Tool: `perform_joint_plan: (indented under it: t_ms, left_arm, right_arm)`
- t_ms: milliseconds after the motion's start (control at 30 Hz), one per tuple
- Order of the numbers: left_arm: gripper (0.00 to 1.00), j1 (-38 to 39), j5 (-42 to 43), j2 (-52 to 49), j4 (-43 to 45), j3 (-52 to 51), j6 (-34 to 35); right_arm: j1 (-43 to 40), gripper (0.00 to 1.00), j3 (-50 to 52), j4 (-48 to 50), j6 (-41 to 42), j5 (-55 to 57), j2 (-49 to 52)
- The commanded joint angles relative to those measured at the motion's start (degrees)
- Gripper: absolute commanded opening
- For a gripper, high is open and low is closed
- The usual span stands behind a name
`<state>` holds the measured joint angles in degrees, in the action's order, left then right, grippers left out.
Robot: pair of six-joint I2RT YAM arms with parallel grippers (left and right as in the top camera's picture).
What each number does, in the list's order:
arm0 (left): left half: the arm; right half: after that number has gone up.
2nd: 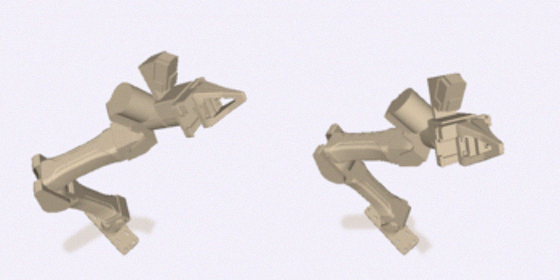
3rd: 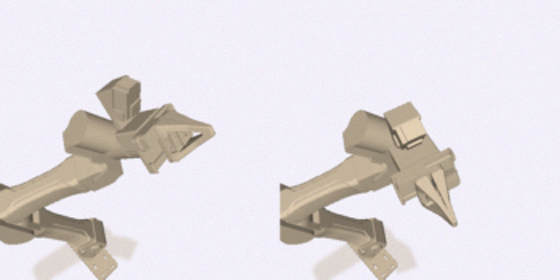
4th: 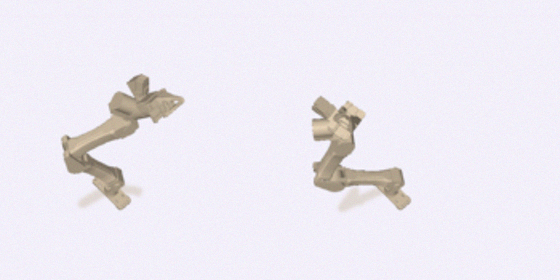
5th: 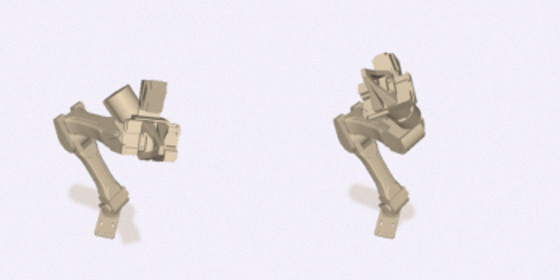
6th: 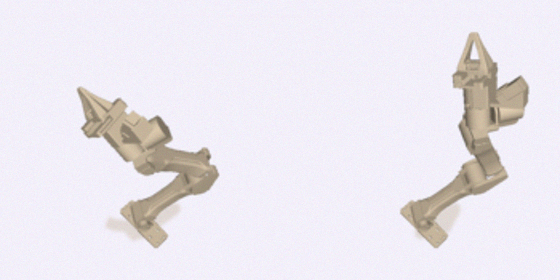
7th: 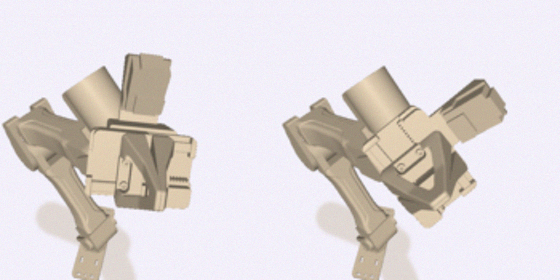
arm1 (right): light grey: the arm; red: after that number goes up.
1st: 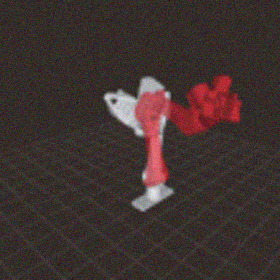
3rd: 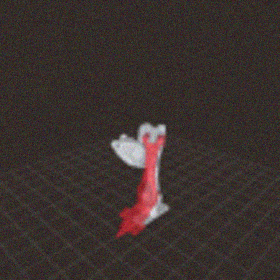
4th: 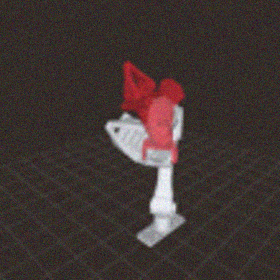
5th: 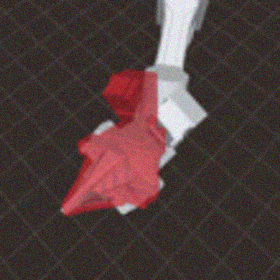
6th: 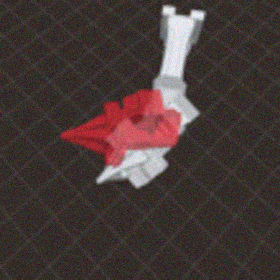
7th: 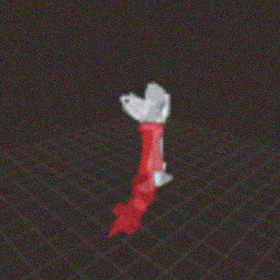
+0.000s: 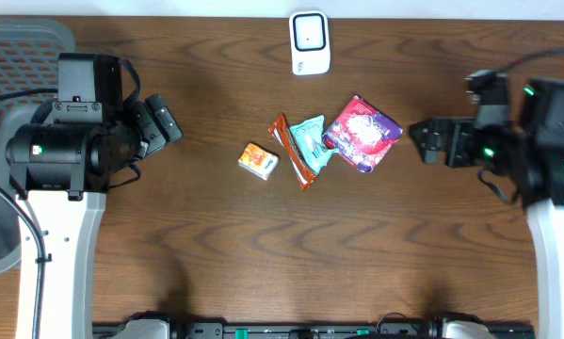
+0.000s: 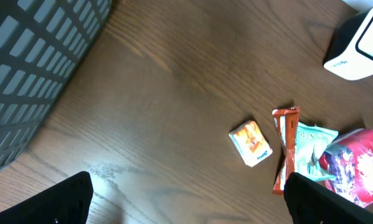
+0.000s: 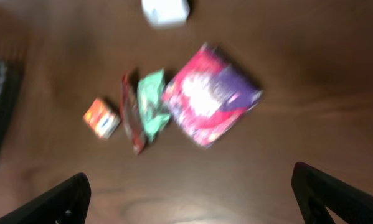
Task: Scan the item barcode
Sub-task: 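Raise the right gripper and move it toward the pink-purple packet, then grasp the pink-purple packet with the right gripper and lift it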
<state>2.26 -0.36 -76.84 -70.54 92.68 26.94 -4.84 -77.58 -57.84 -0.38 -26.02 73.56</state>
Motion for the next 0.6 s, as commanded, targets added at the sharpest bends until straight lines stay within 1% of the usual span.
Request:
perform_joint_plan:
  t_ms: [0, 167, 267, 333, 500, 567]
  left_arm:
    - [0.98, -0.22, -0.76, -0.26, -0.17, 0.22, -0.79]
    - [0.98, -0.22, -0.76, -0.26, -0.17, 0.22, -0.79]
    - [0.98, -0.22, -0.76, -0.26, -0.17, 0.22, -0.79]
    - [0.98, -0.22, -0.76, -0.26, -0.17, 0.24, -0.79]
    - [0.98, -0.22, -0.76, -0.26, -0.2, 0.22, -0.79]
    - [0.98, -0.22, -0.76, -0.26, -0.2, 0.22, -0.79]
  right_arm:
    - [0.39, 0.99, -1.2, -0.31, -1.81, -12.74, 8.55]
    - [0.44, 0.99, -1.18, 0.31, -1.86, -11.02, 18.05]
    - [0.44, 0.99, -1.18, 3.15, -1.38, -9.9, 23.65]
    - [0.44, 0.99, -1.18, 5.03, -0.31, -9.88, 26.51]
    - [0.44, 0.99, -1.18, 9.79, 5.86, -9.9, 33.81]
    - [0.44, 0.99, -1.18, 11.85, 6.16, -9.9, 36.5]
